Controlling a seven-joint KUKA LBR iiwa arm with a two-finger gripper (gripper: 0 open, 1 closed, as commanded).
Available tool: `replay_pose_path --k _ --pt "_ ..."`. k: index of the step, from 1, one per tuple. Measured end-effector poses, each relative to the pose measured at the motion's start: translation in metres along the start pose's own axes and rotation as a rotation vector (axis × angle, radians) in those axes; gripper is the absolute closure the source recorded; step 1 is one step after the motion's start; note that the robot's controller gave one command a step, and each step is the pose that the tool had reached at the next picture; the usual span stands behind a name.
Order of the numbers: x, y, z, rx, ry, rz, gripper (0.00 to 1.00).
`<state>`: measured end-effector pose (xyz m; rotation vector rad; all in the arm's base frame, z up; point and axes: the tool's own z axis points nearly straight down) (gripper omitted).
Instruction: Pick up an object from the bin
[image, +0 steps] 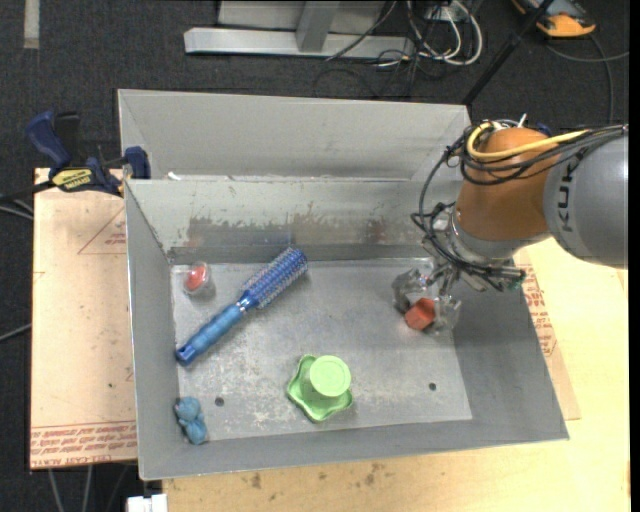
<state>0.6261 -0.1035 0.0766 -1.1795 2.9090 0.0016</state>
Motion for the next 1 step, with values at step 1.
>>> replay_pose_path --k 1 --pt "0.013 -0.0093 -0.2014 0.01 -0.005 -0.051 1.0"
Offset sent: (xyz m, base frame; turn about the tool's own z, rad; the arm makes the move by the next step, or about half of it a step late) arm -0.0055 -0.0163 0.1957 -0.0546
